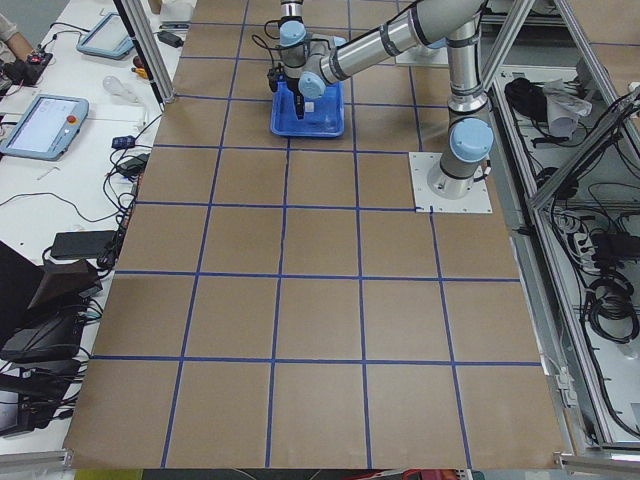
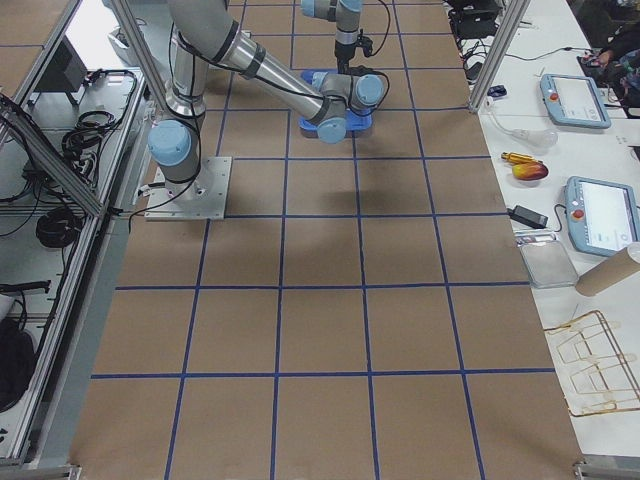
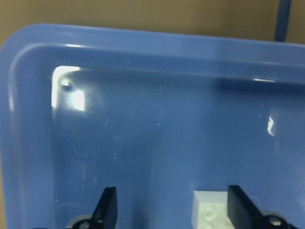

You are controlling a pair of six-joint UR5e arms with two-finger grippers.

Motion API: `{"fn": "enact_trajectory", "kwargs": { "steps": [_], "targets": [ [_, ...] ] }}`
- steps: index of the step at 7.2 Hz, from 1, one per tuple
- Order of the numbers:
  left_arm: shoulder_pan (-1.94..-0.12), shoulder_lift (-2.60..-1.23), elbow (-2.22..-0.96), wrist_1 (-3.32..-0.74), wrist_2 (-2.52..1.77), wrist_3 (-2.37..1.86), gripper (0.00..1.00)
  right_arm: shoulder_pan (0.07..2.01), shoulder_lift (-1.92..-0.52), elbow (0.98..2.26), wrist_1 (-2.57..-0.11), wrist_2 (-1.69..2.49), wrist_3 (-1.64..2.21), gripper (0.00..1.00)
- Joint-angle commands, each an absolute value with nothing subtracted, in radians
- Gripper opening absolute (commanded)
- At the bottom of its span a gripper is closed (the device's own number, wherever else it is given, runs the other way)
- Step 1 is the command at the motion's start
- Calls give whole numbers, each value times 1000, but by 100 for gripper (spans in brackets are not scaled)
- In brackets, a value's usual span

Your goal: Assemble white blocks and place on blue tray

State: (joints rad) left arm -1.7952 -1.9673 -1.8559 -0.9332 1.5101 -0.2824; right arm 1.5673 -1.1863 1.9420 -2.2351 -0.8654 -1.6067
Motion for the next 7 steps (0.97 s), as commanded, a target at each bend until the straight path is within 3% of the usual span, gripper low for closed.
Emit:
{"fn": "enact_trajectory", "kwargs": {
  "steps": [1, 4, 7],
  "targets": [
    [-1798, -1956, -1899, -933, 1508, -252, 3, 1636, -1190, 1999, -2407, -922, -1440, 0],
    [-1795, -1976, -1901, -917, 1482, -271, 0, 1658, -1190, 2120, -2540, -923, -1372, 0],
    [-1796, -1985, -1898, -914, 1416, -310, 0, 1689, -1175, 2135, -2614, -920, -1376, 0]
  ]
}}
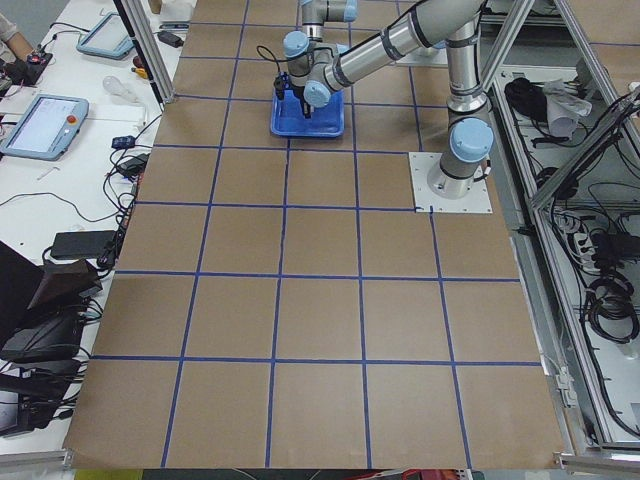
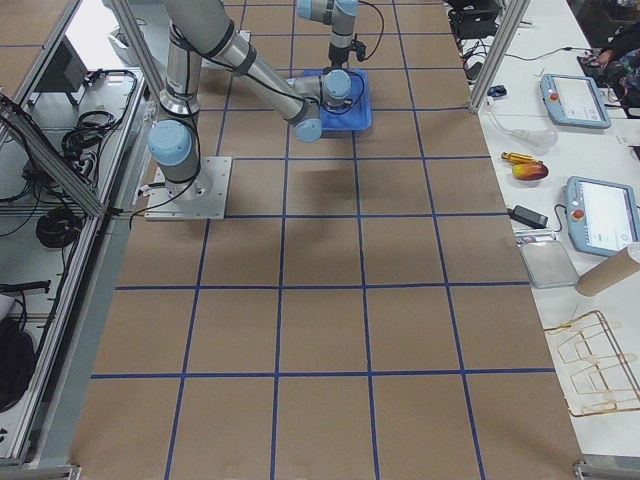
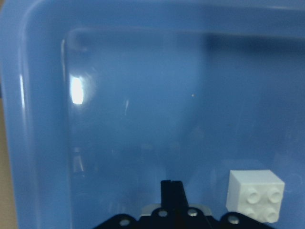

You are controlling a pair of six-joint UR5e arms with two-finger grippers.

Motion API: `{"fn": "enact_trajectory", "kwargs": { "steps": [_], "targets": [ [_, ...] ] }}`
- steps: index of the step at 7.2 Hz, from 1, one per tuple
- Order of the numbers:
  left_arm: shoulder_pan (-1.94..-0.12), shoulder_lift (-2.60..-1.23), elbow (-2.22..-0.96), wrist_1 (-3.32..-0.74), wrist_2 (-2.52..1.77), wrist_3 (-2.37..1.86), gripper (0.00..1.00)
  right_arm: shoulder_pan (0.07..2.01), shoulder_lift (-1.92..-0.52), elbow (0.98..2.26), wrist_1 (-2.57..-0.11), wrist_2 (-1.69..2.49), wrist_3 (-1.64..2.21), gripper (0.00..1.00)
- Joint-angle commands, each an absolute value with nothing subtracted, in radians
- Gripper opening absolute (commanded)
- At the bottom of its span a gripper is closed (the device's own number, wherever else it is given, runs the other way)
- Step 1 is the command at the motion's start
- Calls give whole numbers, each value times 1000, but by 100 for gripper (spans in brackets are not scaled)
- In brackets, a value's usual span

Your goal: Assemble white blocks and place on blue tray

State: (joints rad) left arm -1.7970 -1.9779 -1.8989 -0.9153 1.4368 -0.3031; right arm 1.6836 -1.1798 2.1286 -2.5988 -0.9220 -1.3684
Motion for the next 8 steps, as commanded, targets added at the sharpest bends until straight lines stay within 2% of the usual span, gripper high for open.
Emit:
{"fn": "enact_trajectory", "kwargs": {
  "steps": [1, 8],
  "targets": [
    [-1798, -1986, -1898, -913, 1416, -311, 0, 1689, -1170, 2134, -2615, -919, -1376, 0],
    [-1804, -1990, -1893, -885, 1414, -313, 0, 1697, -1129, 2132, -2675, -910, -1365, 0]
  ]
}}
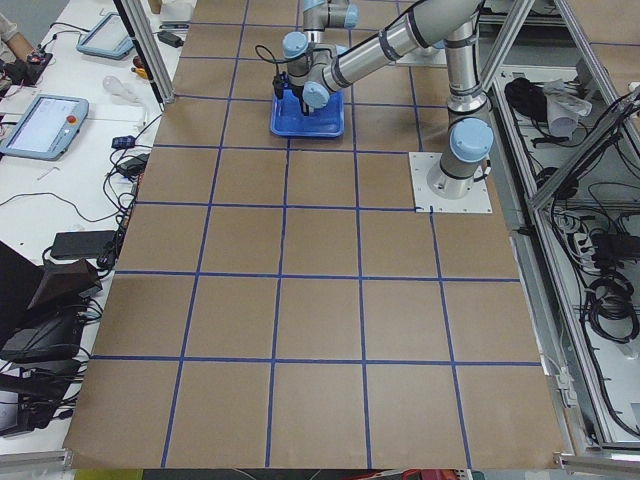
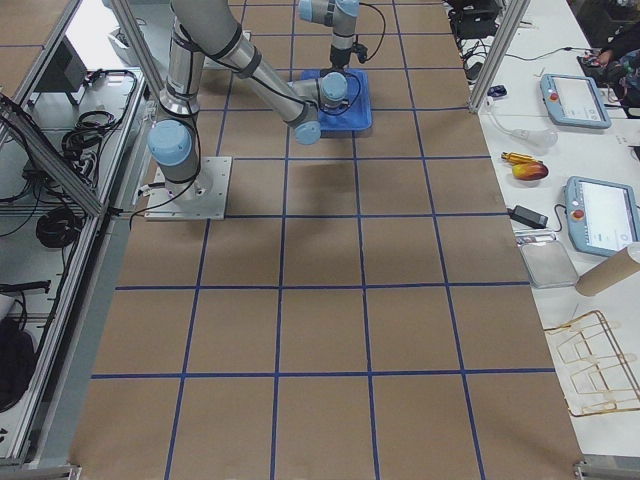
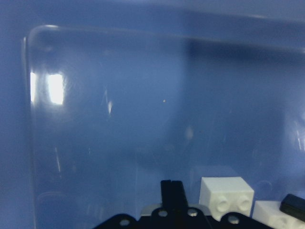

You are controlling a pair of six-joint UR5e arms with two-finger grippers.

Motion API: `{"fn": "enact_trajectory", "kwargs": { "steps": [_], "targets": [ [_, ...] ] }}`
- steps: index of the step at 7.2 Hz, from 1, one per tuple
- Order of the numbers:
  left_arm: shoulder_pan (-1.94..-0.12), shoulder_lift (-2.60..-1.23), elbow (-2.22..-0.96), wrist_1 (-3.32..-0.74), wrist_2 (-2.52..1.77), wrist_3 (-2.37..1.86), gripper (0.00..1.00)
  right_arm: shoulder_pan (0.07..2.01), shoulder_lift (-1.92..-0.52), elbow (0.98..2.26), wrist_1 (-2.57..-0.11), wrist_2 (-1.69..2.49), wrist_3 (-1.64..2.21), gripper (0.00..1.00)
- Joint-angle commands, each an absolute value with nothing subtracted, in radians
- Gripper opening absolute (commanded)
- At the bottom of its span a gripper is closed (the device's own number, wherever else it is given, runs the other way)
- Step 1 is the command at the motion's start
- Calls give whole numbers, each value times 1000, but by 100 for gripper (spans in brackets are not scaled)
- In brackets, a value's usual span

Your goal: Assemble white blocks and place on blue tray

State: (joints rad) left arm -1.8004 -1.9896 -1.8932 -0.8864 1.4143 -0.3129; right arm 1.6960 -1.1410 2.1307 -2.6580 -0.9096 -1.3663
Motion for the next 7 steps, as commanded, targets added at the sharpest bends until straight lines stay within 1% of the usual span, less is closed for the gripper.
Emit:
{"fn": "enact_trajectory", "kwargs": {
  "steps": [1, 7],
  "targets": [
    [-1805, -1990, -1893, -887, 1416, -313, 0, 1697, -1127, 2131, -2675, -908, -1364, 0],
    [-1824, -1990, -1894, -879, 1416, -325, 0, 1704, -1117, 2128, -2681, -911, -1309, 0]
  ]
}}
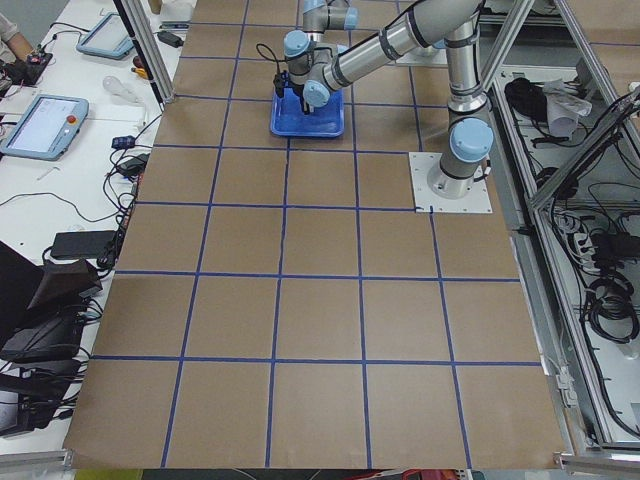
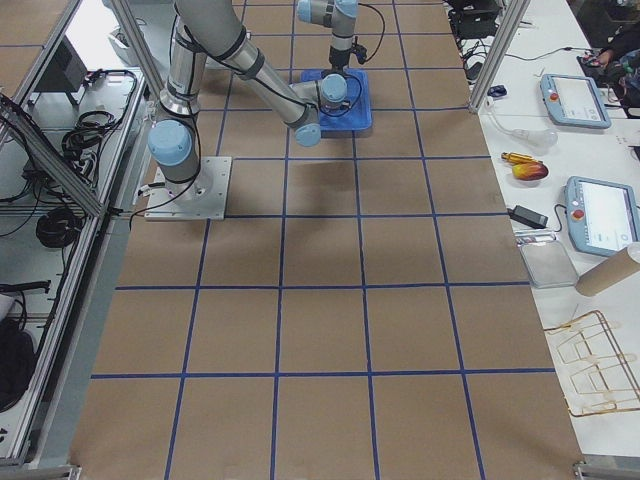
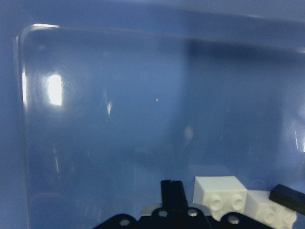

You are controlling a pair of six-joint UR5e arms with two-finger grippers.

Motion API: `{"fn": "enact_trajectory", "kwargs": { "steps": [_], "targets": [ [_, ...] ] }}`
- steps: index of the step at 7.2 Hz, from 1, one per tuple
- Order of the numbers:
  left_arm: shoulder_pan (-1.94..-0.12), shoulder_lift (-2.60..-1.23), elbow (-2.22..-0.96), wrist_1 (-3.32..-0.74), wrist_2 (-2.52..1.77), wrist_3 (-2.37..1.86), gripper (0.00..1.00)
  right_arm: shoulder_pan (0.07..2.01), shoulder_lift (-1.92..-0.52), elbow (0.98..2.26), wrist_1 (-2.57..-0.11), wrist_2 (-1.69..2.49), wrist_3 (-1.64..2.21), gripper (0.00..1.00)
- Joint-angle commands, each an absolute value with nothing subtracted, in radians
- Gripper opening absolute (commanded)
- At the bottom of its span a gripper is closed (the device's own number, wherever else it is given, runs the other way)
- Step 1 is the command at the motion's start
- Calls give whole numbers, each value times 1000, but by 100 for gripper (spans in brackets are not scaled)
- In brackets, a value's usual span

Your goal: Assemble white blocks and place on blue tray

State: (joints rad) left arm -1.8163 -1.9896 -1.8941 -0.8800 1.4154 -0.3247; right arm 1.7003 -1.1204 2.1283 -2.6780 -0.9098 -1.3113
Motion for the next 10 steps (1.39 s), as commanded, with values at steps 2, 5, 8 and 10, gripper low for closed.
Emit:
{"fn": "enact_trajectory", "kwargs": {
  "steps": [2, 5, 8, 10],
  "targets": [
    [-1828, -1988, -1894, -879, 1416, -325, 0, 1723, -1115, 2128, -2698, -917, -1287, 0],
    [-1830, -1988, -1894, -879, 1416, -325, 0, 1724, -1117, 2126, -2697, -916, -1279, 8],
    [-1830, -1988, -1894, -879, 1416, -325, 0, 1724, -1117, 2126, -2697, -917, -1230, 35],
    [-1830, -1987, -1896, -879, 1416, -325, 0, 1723, -1115, 2125, -2695, -919, -1229, 37]
  ]
}}
